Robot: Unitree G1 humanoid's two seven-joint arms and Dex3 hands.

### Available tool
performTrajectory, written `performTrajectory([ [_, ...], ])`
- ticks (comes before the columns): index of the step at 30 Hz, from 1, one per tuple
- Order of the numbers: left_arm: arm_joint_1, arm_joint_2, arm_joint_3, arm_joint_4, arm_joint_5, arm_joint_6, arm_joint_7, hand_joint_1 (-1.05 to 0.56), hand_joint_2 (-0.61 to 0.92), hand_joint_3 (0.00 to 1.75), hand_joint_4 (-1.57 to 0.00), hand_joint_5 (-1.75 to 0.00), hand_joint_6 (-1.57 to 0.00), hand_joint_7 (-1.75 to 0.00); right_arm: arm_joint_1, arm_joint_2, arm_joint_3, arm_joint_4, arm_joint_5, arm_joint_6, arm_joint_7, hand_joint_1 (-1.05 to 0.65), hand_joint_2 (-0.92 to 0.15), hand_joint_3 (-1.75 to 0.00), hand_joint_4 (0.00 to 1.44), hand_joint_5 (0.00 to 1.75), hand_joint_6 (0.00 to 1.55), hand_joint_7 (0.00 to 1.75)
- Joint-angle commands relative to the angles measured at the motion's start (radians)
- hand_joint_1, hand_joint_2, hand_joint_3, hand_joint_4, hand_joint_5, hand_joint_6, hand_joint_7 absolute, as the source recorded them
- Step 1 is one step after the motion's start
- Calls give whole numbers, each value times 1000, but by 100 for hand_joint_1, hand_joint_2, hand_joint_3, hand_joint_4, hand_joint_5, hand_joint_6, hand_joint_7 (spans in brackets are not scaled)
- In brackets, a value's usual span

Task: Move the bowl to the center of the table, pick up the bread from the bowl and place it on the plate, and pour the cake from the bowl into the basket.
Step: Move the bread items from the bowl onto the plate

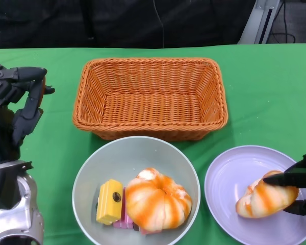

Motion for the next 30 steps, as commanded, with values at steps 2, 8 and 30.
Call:
performTrajectory([
  [2, 10, 14, 3, 4, -18, -6, -8, -17, 92, 25, -76, -134, -89, -92, -18, -12, 16, 25, 13, 9, -29, -12, -83, -1, 86, 106, 123, 14],
  [8, 13, 14, 0, 5, -22, -6, -17, -16, 92, 27, -76, -132, -88, -91, -34, -9, 42, 51, 19, 26, -35, -10, -84, -1, 82, 113, 121, 17],
  [30, 18, 14, -4, 6, -29, -9, -27, -16, 92, 27, -77, -130, -88, -89, -19, -36, 95, -16, 33, 126, 14, -44, -83, 0, 90, 12, 84, 0],
])
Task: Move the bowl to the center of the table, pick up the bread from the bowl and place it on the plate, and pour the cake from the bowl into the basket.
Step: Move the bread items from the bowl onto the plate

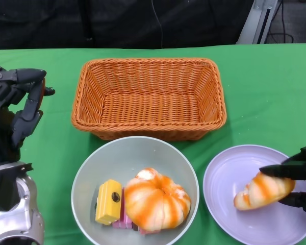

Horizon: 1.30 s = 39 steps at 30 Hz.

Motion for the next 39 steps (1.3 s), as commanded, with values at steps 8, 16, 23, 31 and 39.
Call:
performTrajectory([
  [8, 15, 13, 3, 2, -3, 12, -1, -16, 92, 27, -76, -130, -88, -89, 25, -14, 4, -14, 27, -10, 9, -58, -85, 0, 75, 0, 64, 0],
  [16, 15, 13, 3, 4, -6, 15, -4, -16, 92, 26, -77, -130, -89, -89, 27, 0, -7, -4, 47, -53, -16, -74, -90, -1, 65, 0, 51, 0],
  [23, 15, 8, -1, 0, -13, 20, -9, -16, 92, 26, -77, -131, -89, -89, 19, 6, -13, 17, 84, -107, -9, -82, -92, -2, 55, 0, 41, 0],
  [31, 15, 8, -2, 4, -4, 16, -3, -16, 92, 27, -77, -131, -89, -90, 10, 9, -18, 38, 101, -154, -1, -88, -92, -7, 48, 0, 33, 0],
  [39, 18, 3, -5, -3, -13, 18, -10, -15, 92, 28, -77, -131, -89, -90, -9, 34, -34, 93, 191, -269, 32, -89, -92, -10, 48, 1, 41, 3],
])
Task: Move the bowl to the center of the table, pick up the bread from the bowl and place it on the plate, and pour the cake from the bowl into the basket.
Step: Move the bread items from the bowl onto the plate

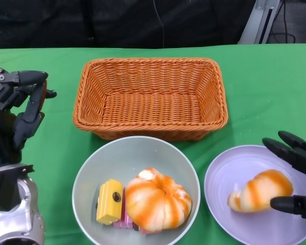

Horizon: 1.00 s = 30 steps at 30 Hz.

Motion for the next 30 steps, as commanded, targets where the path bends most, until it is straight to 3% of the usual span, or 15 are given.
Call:
performTrajectory([
  [1, 10, 8, 0, -1, -6, -3, -8, -15, 92, 28, -77, -131, -89, -90, -14, -1, -24, 18, 38, -49, 15, -88, -92, -10, 48, 1, 41, 3],
  [9, 7, 8, -3, 4, -6, -4, -9, -16, 92, 27, -77, -132, -89, -90, -23, 33, -90, 52, 27, -152, -34, -86, -92, -17, 58, 6, 48, 4],
  [16, 6, 10, -5, 9, -4, -9, -10, -16, 92, 29, -77, -131, -89, -90, -48, 49, -109, 79, -6, -140, -54, -83, -92, -20, 60, 6, 50, 3],
  [26, 9, 3, -8, 8, -7, -15, -24, -16, 92, 29, -76, -131, -88, -90, -108, 75, -103, 131, 40, -126, 4, -70, -92, -9, 66, 9, 60, 5],
  [30, 19, 2, -14, 1, -4, -27, -34, -16, 92, 30, -76, -130, -88, -89, -183, 102, -61, 193, 223, -99, 252, -64, -89, -4, 72, 11, 65, 6],
])
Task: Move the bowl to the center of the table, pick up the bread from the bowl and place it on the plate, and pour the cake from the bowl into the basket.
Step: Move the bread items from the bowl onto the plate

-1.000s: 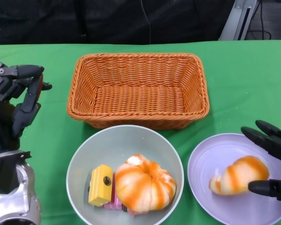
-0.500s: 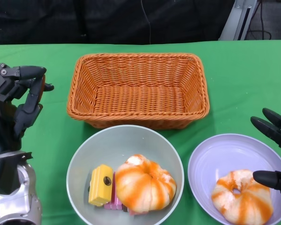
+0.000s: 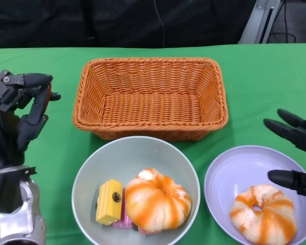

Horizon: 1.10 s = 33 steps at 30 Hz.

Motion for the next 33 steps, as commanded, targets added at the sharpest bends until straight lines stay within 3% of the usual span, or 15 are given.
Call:
performTrajectory([
  [1, 13, 5, -5, -6, -18, -19, -27, -16, 92, 30, -76, -130, -88, -89, -48, 22, 19, 31, 192, 28, 213, -63, -89, -3, 73, 11, 66, 6],
  [5, 17, 2, -5, -17, -41, -4, -51, -16, 92, 31, -77, -130, -88, -88, -50, 45, 11, 5, 371, 62, 425, -58, -87, -1, 76, 12, 69, 5],
  [10, 19, 7, -2, -26, -28, -2, -42, -15, 92, 30, -77, -129, -89, -87, -64, 58, -9, -51, 424, 96, 533, -57, -87, 0, 80, 13, 73, 5],
  [20, 18, 10, 4, -27, 12, -7, -15, -18, 92, 30, -76, -129, -89, -89, -56, 86, -26, -158, 460, 145, 641, -56, -88, 0, 81, 13, 74, 3],
  [33, 17, 5, 1, -23, 3, -7, -24, -17, 92, 30, -77, -129, -88, -90, -16, 128, 5, -401, 521, 262, 778, -59, -88, 0, 82, 15, 78, 3],
])
